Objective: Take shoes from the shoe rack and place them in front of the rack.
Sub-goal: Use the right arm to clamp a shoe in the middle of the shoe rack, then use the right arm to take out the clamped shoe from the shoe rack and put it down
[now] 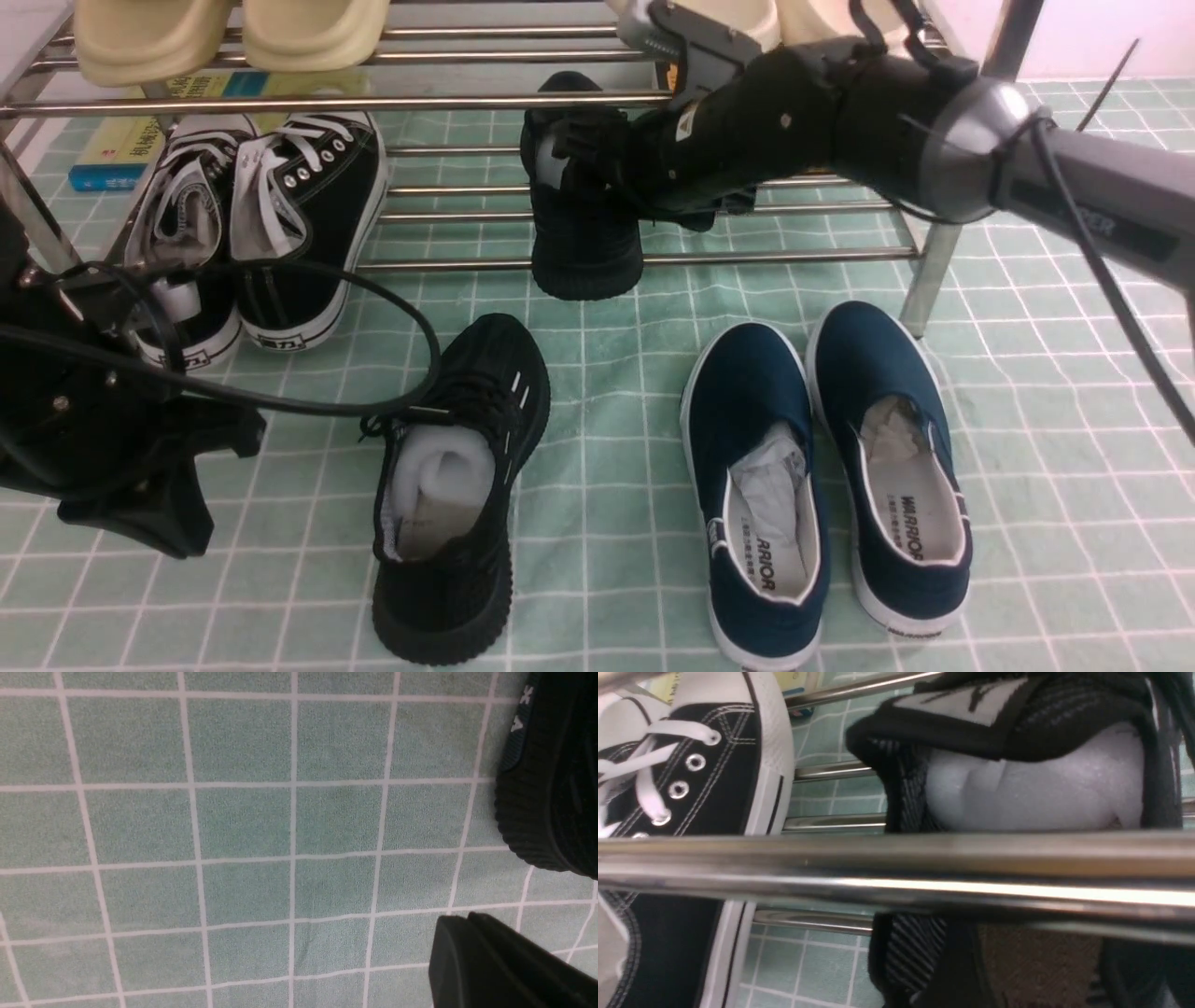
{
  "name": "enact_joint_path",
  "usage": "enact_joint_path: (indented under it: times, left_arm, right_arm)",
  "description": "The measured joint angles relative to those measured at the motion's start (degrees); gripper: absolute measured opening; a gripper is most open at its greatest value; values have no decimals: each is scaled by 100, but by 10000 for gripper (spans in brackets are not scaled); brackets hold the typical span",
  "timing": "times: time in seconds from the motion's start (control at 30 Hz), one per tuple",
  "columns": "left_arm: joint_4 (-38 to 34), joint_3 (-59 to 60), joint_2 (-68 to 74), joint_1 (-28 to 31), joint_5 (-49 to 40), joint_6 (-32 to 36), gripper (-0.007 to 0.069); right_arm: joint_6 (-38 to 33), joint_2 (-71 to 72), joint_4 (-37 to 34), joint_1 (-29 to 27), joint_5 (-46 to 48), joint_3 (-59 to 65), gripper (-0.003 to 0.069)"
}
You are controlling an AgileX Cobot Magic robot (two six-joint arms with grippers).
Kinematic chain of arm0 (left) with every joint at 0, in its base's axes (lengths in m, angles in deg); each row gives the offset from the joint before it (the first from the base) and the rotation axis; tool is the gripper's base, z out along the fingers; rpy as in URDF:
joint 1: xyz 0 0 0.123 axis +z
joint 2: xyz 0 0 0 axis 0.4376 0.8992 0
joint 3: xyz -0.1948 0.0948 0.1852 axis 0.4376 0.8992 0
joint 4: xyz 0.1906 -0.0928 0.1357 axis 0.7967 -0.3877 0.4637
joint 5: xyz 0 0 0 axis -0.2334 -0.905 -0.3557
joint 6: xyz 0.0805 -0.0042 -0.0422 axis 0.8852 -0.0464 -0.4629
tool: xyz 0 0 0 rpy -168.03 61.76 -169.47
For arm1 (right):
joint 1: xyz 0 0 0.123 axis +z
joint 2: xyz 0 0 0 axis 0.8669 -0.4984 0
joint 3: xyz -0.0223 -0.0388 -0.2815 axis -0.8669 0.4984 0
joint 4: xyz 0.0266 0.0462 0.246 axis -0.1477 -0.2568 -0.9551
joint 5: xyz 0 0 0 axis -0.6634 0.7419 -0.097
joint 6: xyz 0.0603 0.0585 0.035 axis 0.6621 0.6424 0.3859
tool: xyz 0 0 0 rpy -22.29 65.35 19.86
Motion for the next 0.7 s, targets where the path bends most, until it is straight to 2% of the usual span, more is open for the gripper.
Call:
enact_joint_path:
  times: [0.03, 0.1, 0.13, 0.2, 0.23, 0.27, 0.33, 0.53, 0.7]
  left_arm:
    - [0, 0, 0, 0, 0, 0, 24]
    - [0, 0, 0, 0, 5, 0, 27]
    - [0, 0, 0, 0, 11, 0, 29]
    - [0, 0, 0, 0, 11, 0, 31]
    - [0, 0, 0, 0, 11, 0, 31]
    - [0, 0, 0, 0, 11, 0, 33]
    - [0, 0, 0, 0, 16, 0, 33]
    - [12, 0, 0, 0, 40, 6, 33]
    - [69, 0, 0, 0, 46, 17, 34]
  right_arm:
    - [0, -5, 0, 0, -7, -5, 514]
    - [2, -11, 6, 0, 42, -16, 425]
    - [7, -11, 6, 0, 64, -17, 364]
    - [-27, 22, 6, 0, 176, -22, 183]
    - [-27, 32, 6, 0, 191, -22, 183]
    - [-120, 103, 11, 0, 400, -22, 79]
    - [-220, 179, 24, 0, 633, -22, 65]
    - [-761, 852, 45, 2, 2469, -5, 72]
    - [-892, 1326, 119, 7, 3314, 180, 72]
